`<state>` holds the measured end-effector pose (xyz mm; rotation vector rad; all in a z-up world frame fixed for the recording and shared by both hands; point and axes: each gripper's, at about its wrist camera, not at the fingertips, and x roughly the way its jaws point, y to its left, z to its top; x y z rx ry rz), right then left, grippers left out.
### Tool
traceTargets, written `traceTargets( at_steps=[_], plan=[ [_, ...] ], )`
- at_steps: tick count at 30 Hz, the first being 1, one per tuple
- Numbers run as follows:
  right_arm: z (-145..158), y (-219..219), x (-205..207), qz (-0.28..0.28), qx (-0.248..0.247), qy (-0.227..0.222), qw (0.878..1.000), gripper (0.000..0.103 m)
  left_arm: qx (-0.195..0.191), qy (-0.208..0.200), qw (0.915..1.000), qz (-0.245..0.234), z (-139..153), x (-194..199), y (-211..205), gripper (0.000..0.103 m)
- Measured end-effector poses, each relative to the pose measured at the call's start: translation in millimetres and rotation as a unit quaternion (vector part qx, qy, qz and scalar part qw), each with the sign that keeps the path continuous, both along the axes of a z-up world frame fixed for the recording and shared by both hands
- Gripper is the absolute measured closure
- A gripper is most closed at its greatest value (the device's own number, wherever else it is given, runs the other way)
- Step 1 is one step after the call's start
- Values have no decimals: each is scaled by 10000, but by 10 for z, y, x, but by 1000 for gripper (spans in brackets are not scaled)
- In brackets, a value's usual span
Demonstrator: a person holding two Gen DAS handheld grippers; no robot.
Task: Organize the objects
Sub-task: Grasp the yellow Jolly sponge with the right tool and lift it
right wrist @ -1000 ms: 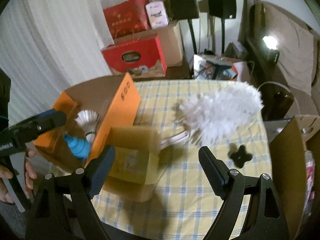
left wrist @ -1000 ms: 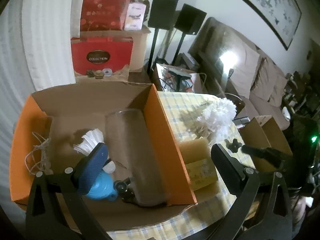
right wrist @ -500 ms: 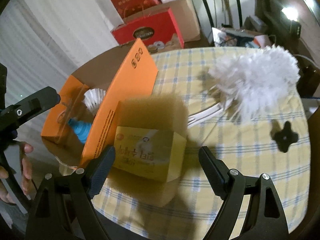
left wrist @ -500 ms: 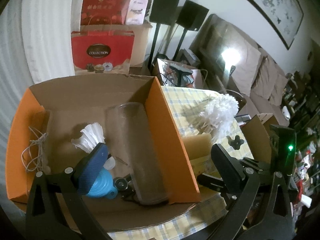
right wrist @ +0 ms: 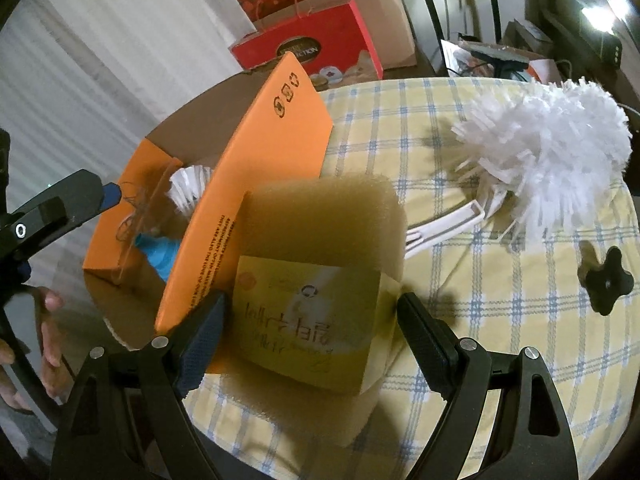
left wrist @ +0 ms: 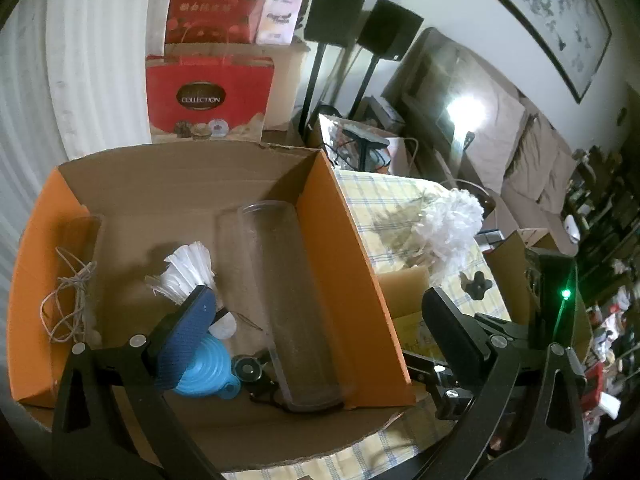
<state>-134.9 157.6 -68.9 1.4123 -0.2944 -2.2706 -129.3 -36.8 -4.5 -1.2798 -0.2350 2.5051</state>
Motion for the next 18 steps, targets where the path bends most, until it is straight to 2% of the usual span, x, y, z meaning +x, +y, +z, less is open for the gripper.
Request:
traceTargets(
  at_steps=[5, 11, 18],
  plan=[
    [27, -32, 15, 52, 305, 92, 9995, 17, -4, -20, 10000, -12, -8, -31, 10, 0],
    [174, 19, 51, -52, 847, 188, 9962, 24, 16, -21, 10000, -43, -16, -41, 40, 0],
    [139, 126, -38, -343, 574, -97, 9977, 20, 46, -12, 10000, -27, -11, -40, 45, 0]
  ],
)
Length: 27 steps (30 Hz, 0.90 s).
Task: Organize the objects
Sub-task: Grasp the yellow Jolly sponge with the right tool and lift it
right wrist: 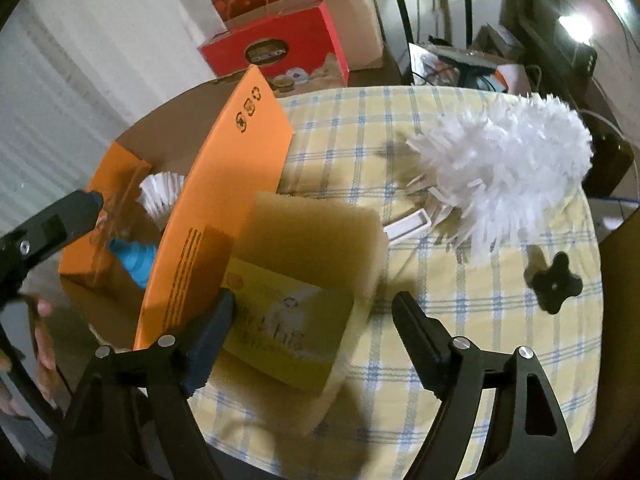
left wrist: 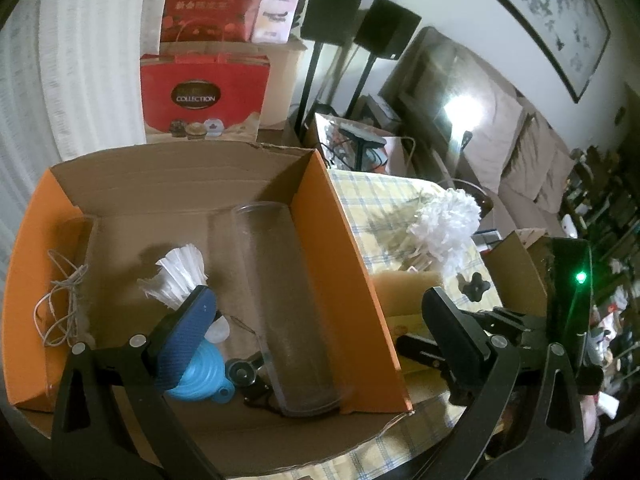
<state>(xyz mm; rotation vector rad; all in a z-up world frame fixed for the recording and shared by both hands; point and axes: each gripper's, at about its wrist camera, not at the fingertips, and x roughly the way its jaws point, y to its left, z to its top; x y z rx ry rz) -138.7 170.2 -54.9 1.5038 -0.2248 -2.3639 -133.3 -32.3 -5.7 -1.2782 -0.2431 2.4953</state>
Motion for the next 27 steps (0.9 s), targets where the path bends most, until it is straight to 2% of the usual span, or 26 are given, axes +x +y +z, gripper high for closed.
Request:
traceTargets(
  at_steps=[4, 17, 27],
  plan=[
    [-7, -105, -16, 35, -183, -19, 9998, 18, 1, -14, 10000, 13, -5, 12, -4, 0],
    [-110, -274, -19, 68, 206, -148, 9997, 14, 67, -6, 10000, -3, 16, 10, 11, 0],
    [-69, -235, 72, 143, 157, 154, 9997, 17, 33, 25, 10000, -54, 50, 46, 68, 0]
  ],
)
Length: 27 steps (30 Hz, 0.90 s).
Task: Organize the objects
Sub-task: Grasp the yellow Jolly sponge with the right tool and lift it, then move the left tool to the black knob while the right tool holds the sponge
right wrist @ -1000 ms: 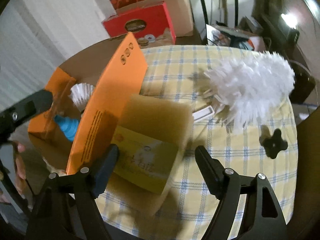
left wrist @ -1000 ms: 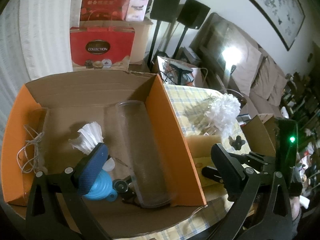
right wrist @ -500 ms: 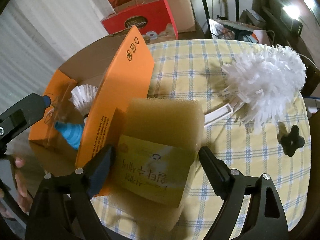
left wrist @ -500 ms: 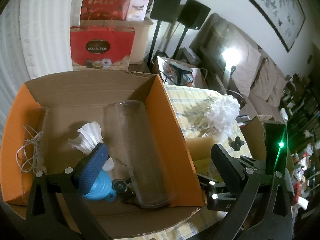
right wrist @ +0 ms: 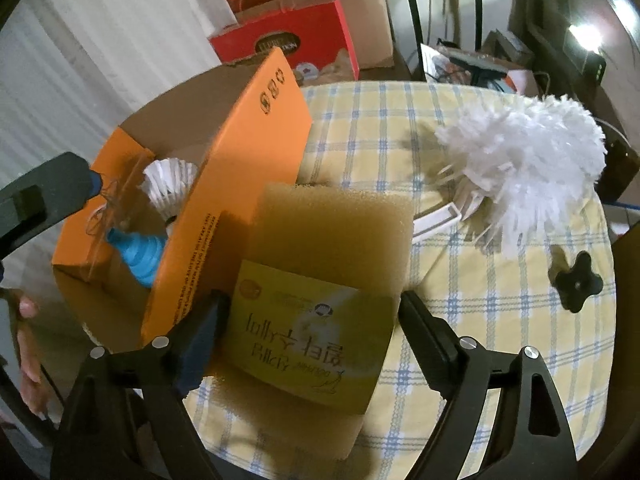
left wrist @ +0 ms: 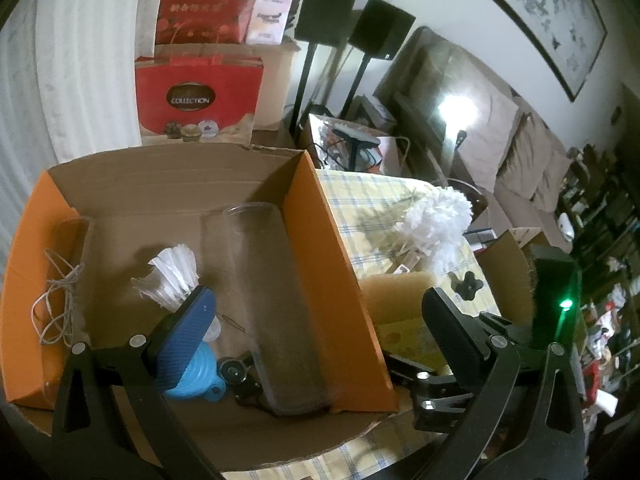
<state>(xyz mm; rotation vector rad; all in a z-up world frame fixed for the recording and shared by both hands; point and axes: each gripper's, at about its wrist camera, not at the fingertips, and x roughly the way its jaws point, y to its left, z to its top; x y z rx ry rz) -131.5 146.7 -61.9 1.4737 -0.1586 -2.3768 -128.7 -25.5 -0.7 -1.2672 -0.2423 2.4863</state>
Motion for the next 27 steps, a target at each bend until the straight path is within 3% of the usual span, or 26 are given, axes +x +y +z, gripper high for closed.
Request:
traceTargets(
  at_steps=[7, 13, 27],
  plan=[
    [263, 151, 113, -77, -254, 299, 9992, 17, -61, 84, 9999, -74, 52, 37, 65, 0],
    [504, 419, 202, -303, -175, 548, 9979, 17, -100, 122, 9998, -146, 87, 70, 185, 0],
    [745, 1127, 431, -867, -56, 819, 9929, 17, -260, 138, 9978, -596, 73, 116, 748, 0]
  ],
)
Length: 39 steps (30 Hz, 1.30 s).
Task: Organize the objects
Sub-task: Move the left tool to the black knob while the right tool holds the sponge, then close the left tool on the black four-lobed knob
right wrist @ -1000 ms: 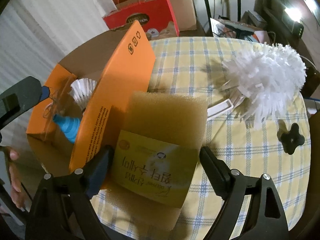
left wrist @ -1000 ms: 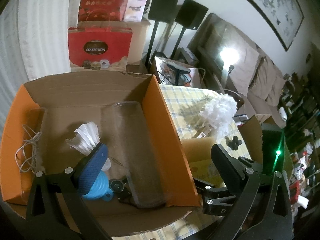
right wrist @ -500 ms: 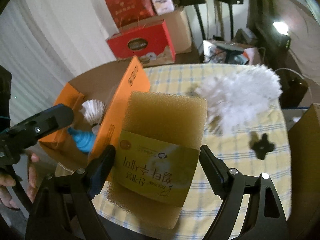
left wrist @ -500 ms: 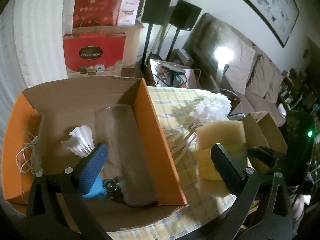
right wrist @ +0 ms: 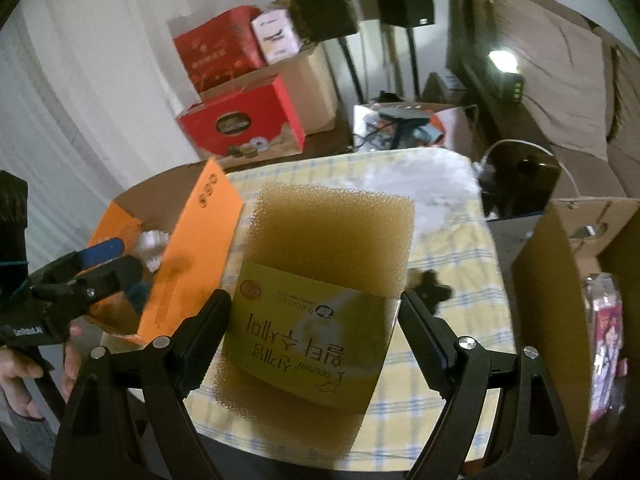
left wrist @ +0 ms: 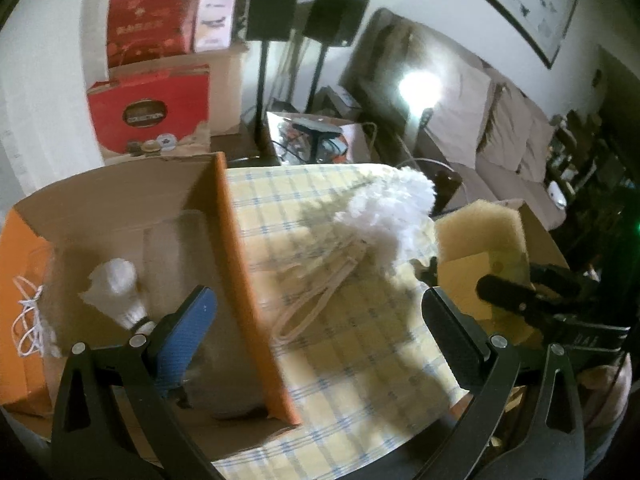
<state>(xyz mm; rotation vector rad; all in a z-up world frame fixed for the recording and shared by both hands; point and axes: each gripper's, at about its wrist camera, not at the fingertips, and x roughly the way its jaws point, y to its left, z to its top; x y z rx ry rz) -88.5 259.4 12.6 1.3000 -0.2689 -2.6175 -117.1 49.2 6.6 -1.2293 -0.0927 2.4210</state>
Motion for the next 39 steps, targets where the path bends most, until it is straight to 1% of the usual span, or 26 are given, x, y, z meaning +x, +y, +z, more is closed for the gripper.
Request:
traceTargets(
  at_steps=[10, 14, 19, 25, 30, 39],
  plan=[
    [152, 638, 216, -604, 83, 184, 9980, 17, -106, -93, 9988, -475, -141, 40, 587, 0],
    [180, 919, 332, -850, 70, 213, 9961, 17, -138, -179, 9975, -673, -260, 31, 852, 0],
    [155, 1120, 430, -1021, 68, 174, 9946, 17, -196, -197, 9957, -886, -427, -1, 1167, 0],
    [128, 1277, 517, -1118, 100, 122, 9936, 17, -239, -120, 9928, -1169, -617, -65, 1525, 0],
    [95, 1392, 570, -1196, 62, 88, 9928, 17, -487, 37, 9899, -1332, -785, -123, 1796, 0],
    [-20, 1514, 584, -1268, -58, -23, 9919, 17, -837, 240, 9831, -1611, -964, -192, 2163, 1]
  ],
)
